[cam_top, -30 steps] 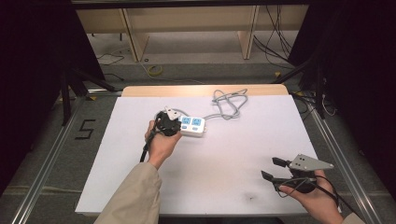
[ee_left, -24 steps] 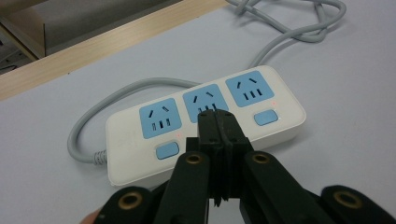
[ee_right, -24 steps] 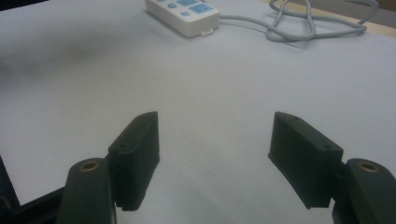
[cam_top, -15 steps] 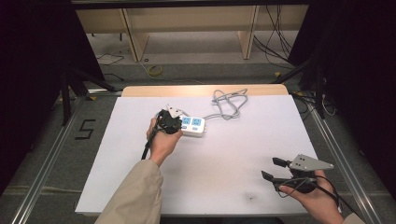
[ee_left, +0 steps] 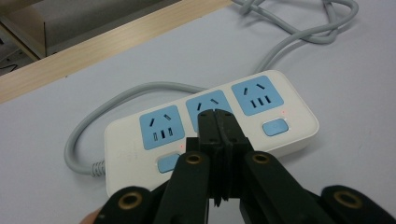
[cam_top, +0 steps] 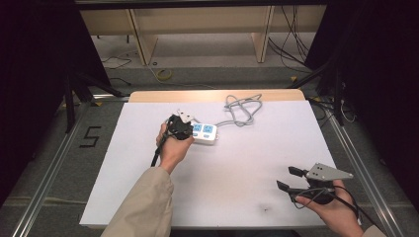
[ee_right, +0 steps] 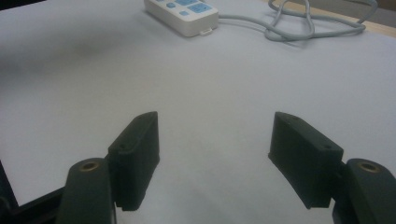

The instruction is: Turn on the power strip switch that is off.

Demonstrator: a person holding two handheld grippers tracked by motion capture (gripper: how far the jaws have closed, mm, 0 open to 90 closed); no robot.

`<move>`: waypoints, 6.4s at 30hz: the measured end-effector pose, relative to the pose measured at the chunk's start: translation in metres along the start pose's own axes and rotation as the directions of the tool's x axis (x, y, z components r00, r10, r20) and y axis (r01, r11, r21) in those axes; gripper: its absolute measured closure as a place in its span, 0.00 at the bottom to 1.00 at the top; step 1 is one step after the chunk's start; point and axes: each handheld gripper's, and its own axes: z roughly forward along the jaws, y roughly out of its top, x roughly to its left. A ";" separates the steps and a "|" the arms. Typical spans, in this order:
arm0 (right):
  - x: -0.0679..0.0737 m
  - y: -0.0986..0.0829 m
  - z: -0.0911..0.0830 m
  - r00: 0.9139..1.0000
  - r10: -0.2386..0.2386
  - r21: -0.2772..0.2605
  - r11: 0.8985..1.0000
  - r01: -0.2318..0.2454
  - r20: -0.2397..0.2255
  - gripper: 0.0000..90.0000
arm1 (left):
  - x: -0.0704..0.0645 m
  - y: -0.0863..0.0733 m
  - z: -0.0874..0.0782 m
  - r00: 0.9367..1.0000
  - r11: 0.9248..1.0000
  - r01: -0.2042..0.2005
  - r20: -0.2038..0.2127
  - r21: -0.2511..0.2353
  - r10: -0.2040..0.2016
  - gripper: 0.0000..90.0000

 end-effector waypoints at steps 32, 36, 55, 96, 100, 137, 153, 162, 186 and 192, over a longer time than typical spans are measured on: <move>-0.001 -0.001 0.000 1.000 -0.002 0.004 1.000 0.002 -0.001 0.37 | -0.003 0.002 0.018 1.000 0.999 -0.005 0.023 0.045 0.004 1.00; -0.001 -0.001 0.000 1.000 -0.001 0.005 1.000 0.001 0.000 0.37 | -0.004 0.001 0.020 1.000 0.999 -0.007 0.029 0.054 0.006 1.00; -0.001 0.000 0.001 1.000 -0.001 0.004 1.000 0.001 -0.004 0.37 | -0.007 0.002 0.028 0.999 0.997 -0.001 0.040 0.079 -0.002 1.00; -0.001 0.000 0.001 1.000 0.001 0.005 1.000 -0.001 -0.010 0.37 | -0.004 0.013 0.037 0.999 0.980 -0.009 0.043 0.197 0.001 1.00; -0.001 0.000 0.001 1.000 -0.002 0.003 1.000 0.002 -0.010 0.37 | -0.004 0.012 0.038 0.999 0.980 -0.011 0.045 0.201 0.002 1.00; -0.001 0.001 0.001 1.000 -0.008 0.001 1.000 0.008 -0.009 0.37 | -0.005 0.017 0.041 0.999 0.970 -0.025 0.037 0.240 0.017 1.00; 0.000 0.001 0.002 1.000 -0.010 0.002 1.000 0.010 -0.011 0.37 | -0.007 0.020 0.043 0.999 0.963 -0.032 0.031 0.267 0.025 1.00; 0.000 0.001 0.002 1.000 -0.011 0.003 1.000 0.011 -0.012 0.37 | -0.008 0.021 0.044 0.999 0.961 -0.037 0.024 0.272 0.032 1.00; 0.000 0.002 0.002 1.000 -0.015 0.005 1.000 0.015 -0.016 0.37 | -0.011 0.024 0.046 0.998 0.953 -0.058 0.013 0.298 0.057 1.00; 0.000 0.002 0.003 1.000 -0.015 0.006 1.000 0.015 -0.016 0.37 | -0.012 0.027 0.047 0.998 0.947 -0.060 0.014 0.315 0.059 1.00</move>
